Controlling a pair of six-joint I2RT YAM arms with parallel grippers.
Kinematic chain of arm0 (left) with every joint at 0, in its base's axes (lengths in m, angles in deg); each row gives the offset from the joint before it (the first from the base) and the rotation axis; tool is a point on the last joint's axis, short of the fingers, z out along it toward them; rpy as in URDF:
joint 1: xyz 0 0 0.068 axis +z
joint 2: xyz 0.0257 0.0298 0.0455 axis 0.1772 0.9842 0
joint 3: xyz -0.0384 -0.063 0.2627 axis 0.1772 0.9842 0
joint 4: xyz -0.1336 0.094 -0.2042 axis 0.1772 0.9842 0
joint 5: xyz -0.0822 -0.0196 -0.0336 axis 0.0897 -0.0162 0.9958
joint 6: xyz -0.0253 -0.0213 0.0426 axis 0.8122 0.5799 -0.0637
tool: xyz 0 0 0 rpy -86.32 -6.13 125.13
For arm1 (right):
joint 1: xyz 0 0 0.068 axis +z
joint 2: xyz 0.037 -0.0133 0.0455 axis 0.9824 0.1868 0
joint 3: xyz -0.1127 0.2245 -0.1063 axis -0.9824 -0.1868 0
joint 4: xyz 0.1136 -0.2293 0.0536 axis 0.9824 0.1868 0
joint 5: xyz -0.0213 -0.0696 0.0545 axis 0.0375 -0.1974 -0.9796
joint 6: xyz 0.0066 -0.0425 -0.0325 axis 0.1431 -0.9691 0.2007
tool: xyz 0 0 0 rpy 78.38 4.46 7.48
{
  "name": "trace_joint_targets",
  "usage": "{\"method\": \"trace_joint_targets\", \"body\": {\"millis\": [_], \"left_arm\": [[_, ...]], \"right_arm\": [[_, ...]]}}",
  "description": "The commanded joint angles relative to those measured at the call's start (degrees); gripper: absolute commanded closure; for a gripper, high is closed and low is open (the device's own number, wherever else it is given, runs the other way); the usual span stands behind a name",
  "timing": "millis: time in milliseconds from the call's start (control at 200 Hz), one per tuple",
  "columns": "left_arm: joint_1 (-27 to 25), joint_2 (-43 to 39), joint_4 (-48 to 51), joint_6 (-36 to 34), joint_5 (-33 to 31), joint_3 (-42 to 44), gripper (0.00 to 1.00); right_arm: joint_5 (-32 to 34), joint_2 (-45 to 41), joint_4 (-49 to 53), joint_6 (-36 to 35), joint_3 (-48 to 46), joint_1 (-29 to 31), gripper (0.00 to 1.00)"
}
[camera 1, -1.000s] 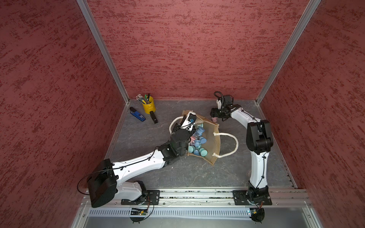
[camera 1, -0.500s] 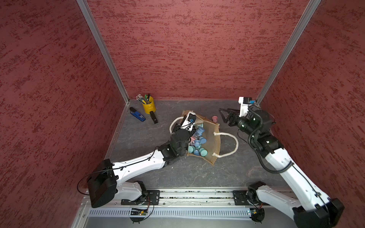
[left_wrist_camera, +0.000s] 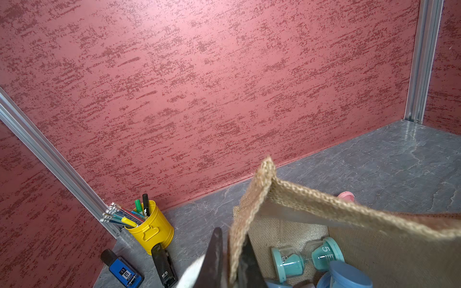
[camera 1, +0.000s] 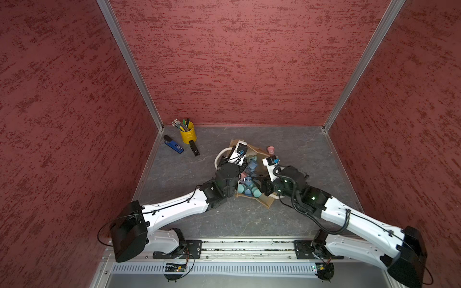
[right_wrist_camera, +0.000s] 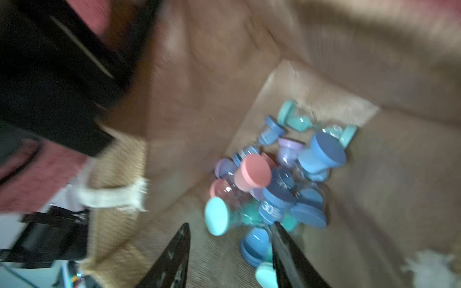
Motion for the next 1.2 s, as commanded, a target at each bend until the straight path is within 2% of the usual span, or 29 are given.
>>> {"method": "trace_joint_targets", "body": {"millis": [0, 65, 145, 260, 316, 401, 476, 631, 736, 812, 877, 1007, 1097, 1192], "left_arm": [[-0.3, -0.7, -2.6, 0.9, 0.1, -1.1, 1.0], [-0.4, -0.9, -2.6, 0.8, 0.7, -0.7, 1.0], [-0.6, -1.5, -3.6, 0.8, 2.5, 0.1, 1.0], [-1.1, -3.0, -6.1, 0.8, 6.0, 2.0, 1.0], [-1.3, -3.7, -7.3, 0.8, 7.6, 2.9, 1.0], [-1.5, -4.4, -9.0, 0.8, 10.0, 4.1, 1.0], [-1.8, -4.7, -9.1, 1.1, 11.5, 4.5, 1.0], [-2.6, -5.1, -9.4, 1.2, 13.8, 4.9, 1.0], [-3.2, -5.9, -8.9, 1.5, 17.3, 5.4, 1.0], [-3.8, -6.6, -9.1, 1.5, 19.6, 6.0, 1.0], [-4.2, -6.9, -9.2, 1.5, 20.9, 6.4, 1.0], [-4.6, -6.6, -9.0, 1.2, 20.1, 6.1, 1.0], [-4.8, -6.3, -8.4, 1.1, 19.4, 5.7, 1.0], [-4.8, -6.3, -7.6, 1.1, 18.8, 5.2, 1.0]], "right_arm": [[7.2, 2.5, -1.3, -0.5, -0.7, 0.5, 0.47], [11.2, 5.1, -2.2, 3.4, 0.2, 0.5, 0.47], [14.9, 7.9, -3.3, 9.6, 1.6, 0.5, 0.4], [22.1, 10.2, -4.8, 24.1, 1.5, 0.3, 0.27], [21.9, 11.5, -8.1, 29.8, 0.2, 0.1, 0.24], [20.8, 13.7, -16.6, 33.8, -2.1, 0.1, 0.23], [20.0, 15.6, -23.2, 33.5, -2.8, 0.1, 0.22], [22.7, 21.0, -24.2, 38.4, -0.6, -0.4, 0.21], [25.0, 24.4, -31.2, 43.7, -3.2, -1.0, 0.21], [27.6, 26.6, -35.8, 44.1, -3.7, -1.5, 0.22], [27.0, 29.0, -38.8, 43.7, -2.9, -2.5, 0.25], [25.4, 33.2, -43.1, 40.2, -0.5, -3.7, 0.38], [25.0, 34.4, -43.9, 39.4, 0.2, -4.5, 0.41], [24.7, 34.6, -46.3, 34.3, 0.3, -5.4, 0.48]]}}
